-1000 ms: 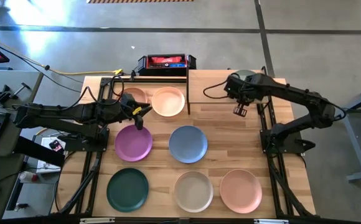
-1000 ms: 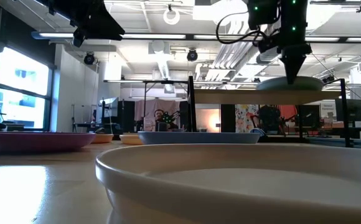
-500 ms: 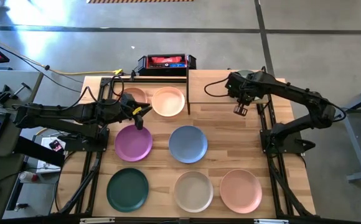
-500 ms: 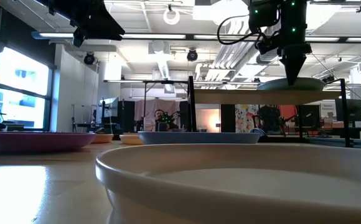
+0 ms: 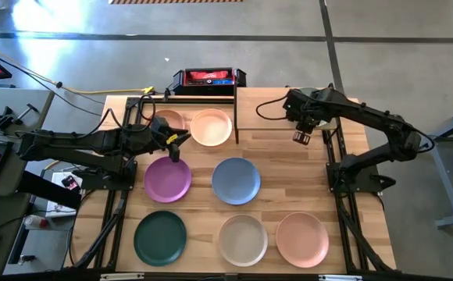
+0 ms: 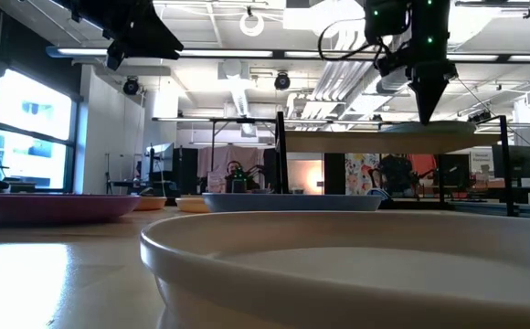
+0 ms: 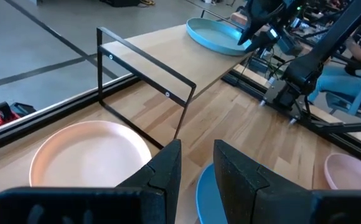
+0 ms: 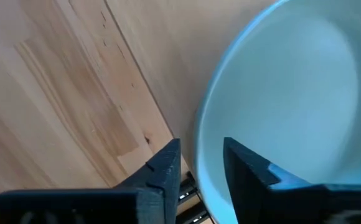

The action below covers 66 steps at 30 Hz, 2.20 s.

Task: Place and stack plates onto a shelf
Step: Stack the orange plate on top of the light blue plate on the shelf

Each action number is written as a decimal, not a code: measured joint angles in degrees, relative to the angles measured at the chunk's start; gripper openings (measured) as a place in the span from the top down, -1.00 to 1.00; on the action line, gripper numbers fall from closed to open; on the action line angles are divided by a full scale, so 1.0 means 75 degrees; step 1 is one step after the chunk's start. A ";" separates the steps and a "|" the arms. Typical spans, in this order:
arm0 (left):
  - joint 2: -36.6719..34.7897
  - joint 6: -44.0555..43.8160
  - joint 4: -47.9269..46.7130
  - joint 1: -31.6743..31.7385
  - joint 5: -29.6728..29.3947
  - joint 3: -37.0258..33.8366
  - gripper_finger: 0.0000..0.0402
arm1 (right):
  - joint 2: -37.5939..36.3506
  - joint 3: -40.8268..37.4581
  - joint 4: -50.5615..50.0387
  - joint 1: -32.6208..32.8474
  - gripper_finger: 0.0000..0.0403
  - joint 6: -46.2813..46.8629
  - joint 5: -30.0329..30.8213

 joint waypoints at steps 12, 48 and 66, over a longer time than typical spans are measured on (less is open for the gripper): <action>-0.0003 -0.0470 -0.0007 -0.0002 0.1209 0.0000 0.59 | -0.0003 0.1793 -0.0736 0.0647 0.51 0.1716 -0.1179; 0.2223 -0.0041 -0.3941 0.2909 0.3084 -0.0009 0.59 | 0.0000 0.1942 0.0151 0.4216 0.51 0.5904 -0.1279; 0.3607 0.1121 -0.3884 0.4309 0.3080 -0.0006 0.59 | 0.0000 0.1940 0.0150 0.4216 0.51 0.6067 -0.1006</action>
